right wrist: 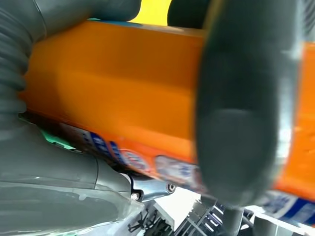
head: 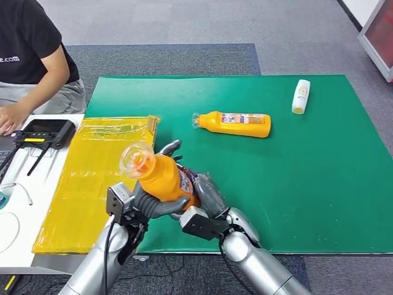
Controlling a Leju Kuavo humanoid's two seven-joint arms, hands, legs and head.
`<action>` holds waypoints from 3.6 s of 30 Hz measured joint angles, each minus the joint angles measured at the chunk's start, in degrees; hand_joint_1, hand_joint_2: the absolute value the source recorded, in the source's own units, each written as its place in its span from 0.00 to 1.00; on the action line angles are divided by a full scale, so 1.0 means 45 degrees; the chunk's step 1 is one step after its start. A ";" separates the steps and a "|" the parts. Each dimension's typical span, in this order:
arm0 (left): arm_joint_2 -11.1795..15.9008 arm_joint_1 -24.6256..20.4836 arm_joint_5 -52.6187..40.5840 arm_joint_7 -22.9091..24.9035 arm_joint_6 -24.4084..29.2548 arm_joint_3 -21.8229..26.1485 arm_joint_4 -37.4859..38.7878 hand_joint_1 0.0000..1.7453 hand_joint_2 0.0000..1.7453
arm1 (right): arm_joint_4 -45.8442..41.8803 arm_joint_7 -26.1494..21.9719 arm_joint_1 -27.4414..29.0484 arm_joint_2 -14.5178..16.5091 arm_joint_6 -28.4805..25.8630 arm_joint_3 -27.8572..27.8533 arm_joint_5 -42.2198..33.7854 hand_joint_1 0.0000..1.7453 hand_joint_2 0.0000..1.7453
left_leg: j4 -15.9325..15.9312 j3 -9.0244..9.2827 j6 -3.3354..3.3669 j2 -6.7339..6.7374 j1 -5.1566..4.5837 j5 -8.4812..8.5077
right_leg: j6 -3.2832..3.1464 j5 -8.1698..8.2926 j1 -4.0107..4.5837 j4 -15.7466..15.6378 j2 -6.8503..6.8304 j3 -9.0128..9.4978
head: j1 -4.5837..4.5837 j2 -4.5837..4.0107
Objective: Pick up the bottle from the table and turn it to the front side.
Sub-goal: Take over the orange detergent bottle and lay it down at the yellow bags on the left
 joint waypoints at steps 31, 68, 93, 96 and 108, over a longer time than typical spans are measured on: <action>0.1358 -0.0345 -0.5857 0.0520 0.4320 -0.1177 -0.0923 1.00 1.00 | 0.0328 0.0199 -0.0044 0.0385 -0.0740 -0.0023 -0.0122 0.00 1.00 | 0.0000 -0.0005 -0.0006 0.0005 0.0002 0.0004 | -0.0004 -0.0001 0.0004 0.0001 0.0006 -0.0014 | 0.0001 -0.0001; 0.2931 0.1850 -0.5578 0.0351 0.5664 0.1189 -0.3687 1.00 1.00 | -0.0234 -0.1396 0.1827 0.1022 -0.4564 -0.4348 -0.2979 0.00 1.00 | 0.0000 -0.0034 -0.0001 0.0003 0.0000 0.0006 | -0.0003 0.0000 0.0002 -0.0002 0.0003 -0.0035 | 0.0002 -0.0001; 0.3391 0.2342 -1.1216 0.3691 0.6568 0.1782 -0.1910 1.00 1.00 | -0.1055 -0.0676 0.2704 0.1127 -0.4037 -0.5403 -0.3021 0.00 0.00 | 0.0000 -0.0040 -0.0006 0.0005 0.0002 0.0005 | -0.0009 0.0000 0.0007 -0.0002 0.0006 -0.0051 | -0.0001 -0.0001; 0.3509 0.2317 -1.1628 0.3897 0.6780 0.1957 -0.1445 1.00 1.00 | -0.1055 -0.0631 0.2741 0.1184 -0.3866 -0.5440 -0.3149 0.00 0.00 | 0.0000 -0.0041 -0.0006 0.0006 0.0003 0.0006 | -0.0010 0.0000 0.0008 -0.0002 0.0006 -0.0053 | 0.0000 -0.0001; 0.3579 0.1515 -1.1449 0.3463 0.7275 0.2218 0.0146 1.00 1.00 | -0.0919 -0.0788 0.2750 0.1548 -0.3894 -0.5419 -0.3303 0.00 1.00 | 0.0000 -0.0040 -0.0014 0.0005 0.0002 0.0016 | -0.0014 0.0011 0.0006 -0.0002 0.0005 -0.0050 | -0.0002 -0.0001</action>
